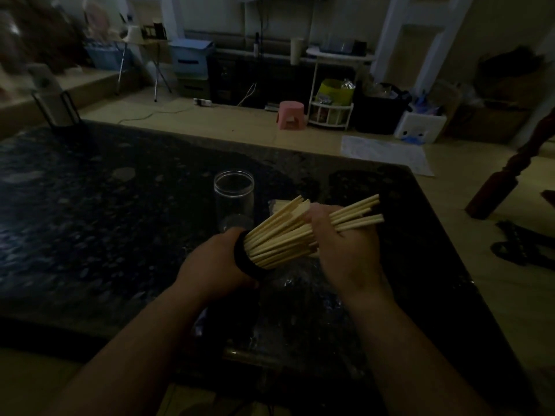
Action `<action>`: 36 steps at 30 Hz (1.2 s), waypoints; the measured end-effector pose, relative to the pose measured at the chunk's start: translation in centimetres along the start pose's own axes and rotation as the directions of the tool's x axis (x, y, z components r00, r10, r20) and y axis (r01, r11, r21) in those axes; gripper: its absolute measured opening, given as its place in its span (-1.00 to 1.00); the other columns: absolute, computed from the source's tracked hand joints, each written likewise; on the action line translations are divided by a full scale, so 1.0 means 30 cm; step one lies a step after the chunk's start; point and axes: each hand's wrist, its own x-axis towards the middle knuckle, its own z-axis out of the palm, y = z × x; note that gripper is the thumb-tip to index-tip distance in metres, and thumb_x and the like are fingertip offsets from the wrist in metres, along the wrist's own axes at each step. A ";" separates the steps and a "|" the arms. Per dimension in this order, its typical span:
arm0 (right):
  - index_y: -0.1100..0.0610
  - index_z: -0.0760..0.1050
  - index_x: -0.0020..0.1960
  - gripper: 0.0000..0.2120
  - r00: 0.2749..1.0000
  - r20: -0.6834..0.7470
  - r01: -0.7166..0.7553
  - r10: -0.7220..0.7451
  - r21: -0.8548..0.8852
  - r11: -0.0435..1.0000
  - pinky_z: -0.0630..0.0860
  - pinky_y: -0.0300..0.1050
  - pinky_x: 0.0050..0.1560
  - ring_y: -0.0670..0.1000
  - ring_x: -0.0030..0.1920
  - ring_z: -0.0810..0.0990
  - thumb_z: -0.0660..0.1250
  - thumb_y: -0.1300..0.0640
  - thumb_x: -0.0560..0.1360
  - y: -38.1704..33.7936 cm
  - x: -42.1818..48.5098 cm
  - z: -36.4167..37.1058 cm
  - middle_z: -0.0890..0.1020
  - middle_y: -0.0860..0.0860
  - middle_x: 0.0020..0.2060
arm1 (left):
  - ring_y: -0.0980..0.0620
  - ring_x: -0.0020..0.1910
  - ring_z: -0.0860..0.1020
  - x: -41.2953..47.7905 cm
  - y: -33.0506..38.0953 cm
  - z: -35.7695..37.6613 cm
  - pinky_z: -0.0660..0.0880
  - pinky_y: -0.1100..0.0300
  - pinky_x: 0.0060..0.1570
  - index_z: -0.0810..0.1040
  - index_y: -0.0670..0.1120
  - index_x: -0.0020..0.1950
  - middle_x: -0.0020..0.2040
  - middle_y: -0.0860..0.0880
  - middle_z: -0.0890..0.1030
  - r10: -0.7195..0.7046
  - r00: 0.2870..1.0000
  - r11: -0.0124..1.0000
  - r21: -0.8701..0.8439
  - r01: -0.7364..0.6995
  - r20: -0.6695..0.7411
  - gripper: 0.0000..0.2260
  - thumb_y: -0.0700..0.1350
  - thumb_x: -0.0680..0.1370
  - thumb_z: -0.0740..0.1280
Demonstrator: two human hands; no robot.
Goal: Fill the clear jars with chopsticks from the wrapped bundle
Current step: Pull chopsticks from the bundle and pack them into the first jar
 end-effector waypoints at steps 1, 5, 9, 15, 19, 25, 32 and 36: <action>0.01 0.60 -0.14 -0.89 1.000 0.018 -0.020 0.020 0.002 1.000 0.55 -0.26 -0.11 -0.19 -0.15 0.62 0.39 0.00 0.51 0.013 -0.002 0.008 0.65 -0.11 -0.20 | 0.06 0.04 0.55 0.002 -0.001 0.001 0.52 0.09 0.03 0.38 0.15 0.33 0.13 0.09 0.56 0.005 1.000 1.000 0.002 -0.005 0.001 -0.27 0.07 0.21 0.58; -0.01 0.46 0.00 -0.62 0.996 -0.024 -0.081 0.081 -0.030 0.996 0.47 -0.45 -0.14 -0.24 -0.07 0.54 0.58 0.05 0.29 0.010 -0.011 0.025 0.51 -0.05 0.04 | 0.10 -0.01 0.54 0.006 -0.001 0.000 0.53 0.10 0.00 0.39 0.16 0.29 0.07 0.13 0.56 0.002 1.000 1.000 0.011 -0.003 0.008 -0.31 0.09 0.21 0.58; -0.07 0.44 -0.03 -0.95 0.989 -0.082 -0.104 0.119 0.174 0.979 0.50 -0.19 -0.20 -0.07 -0.15 0.58 0.28 -0.03 0.55 -0.009 -0.004 0.027 0.57 0.06 -0.08 | 0.07 0.05 0.54 0.008 -0.003 -0.003 0.53 0.07 0.05 0.38 0.15 0.31 0.11 0.10 0.56 -0.004 1.000 1.000 0.007 0.004 0.017 -0.29 0.07 0.22 0.58; -0.03 0.42 0.08 -0.78 0.991 -0.105 -0.079 0.083 0.040 0.996 0.41 -0.47 -0.27 -0.24 -0.16 0.53 0.40 0.12 0.50 -0.020 -0.023 0.036 0.55 -0.03 -0.04 | 0.06 0.04 0.55 0.007 -0.005 0.000 0.53 0.10 0.02 0.38 0.17 0.30 0.11 0.10 0.57 0.009 1.000 1.000 0.015 -0.009 0.011 -0.28 0.09 0.19 0.58; -0.08 0.29 0.40 -0.49 0.983 -0.137 -0.110 0.120 0.082 0.991 0.49 -0.38 -0.04 -0.29 0.07 0.50 0.38 0.03 0.50 -0.035 -0.019 0.026 0.50 -0.18 0.12 | 0.06 0.05 0.55 0.006 -0.007 -0.002 0.53 0.07 0.05 0.38 0.17 0.30 0.12 0.11 0.56 0.007 1.000 1.000 0.012 -0.007 0.018 -0.28 0.08 0.20 0.59; 0.03 0.30 0.48 -0.58 0.997 0.036 -0.055 0.062 -0.170 0.984 0.34 -0.17 0.35 -0.13 0.36 0.36 0.10 -0.03 0.65 -0.025 -0.030 0.037 0.41 -0.04 0.40 | 0.06 0.04 0.55 0.004 -0.005 -0.002 0.52 0.09 0.02 0.39 0.18 0.29 0.11 0.10 0.56 0.010 1.000 1.000 0.003 -0.010 0.005 -0.30 0.07 0.20 0.59; -0.04 0.06 0.56 -0.47 0.990 0.099 -0.071 0.098 -0.241 0.968 0.01 -0.43 0.30 -0.18 0.50 0.07 0.13 -0.01 0.64 -0.043 -0.004 0.001 0.10 -0.14 0.54 | 0.05 0.06 0.55 0.006 -0.001 -0.001 0.53 0.09 0.03 0.38 0.17 0.31 0.12 0.10 0.56 0.016 1.000 1.000 0.022 -0.017 0.016 -0.29 0.08 0.21 0.58; -0.01 0.09 0.56 -0.50 0.970 0.205 -0.063 0.129 -0.300 0.952 0.00 -0.37 0.37 -0.17 0.50 0.08 0.08 -0.04 0.65 -0.022 -0.018 0.027 0.13 -0.12 0.54 | 0.05 0.03 0.56 0.007 -0.002 -0.001 0.54 0.06 0.02 0.39 0.17 0.29 0.09 0.10 0.57 0.015 1.000 1.000 0.027 -0.016 0.020 -0.32 0.09 0.22 0.57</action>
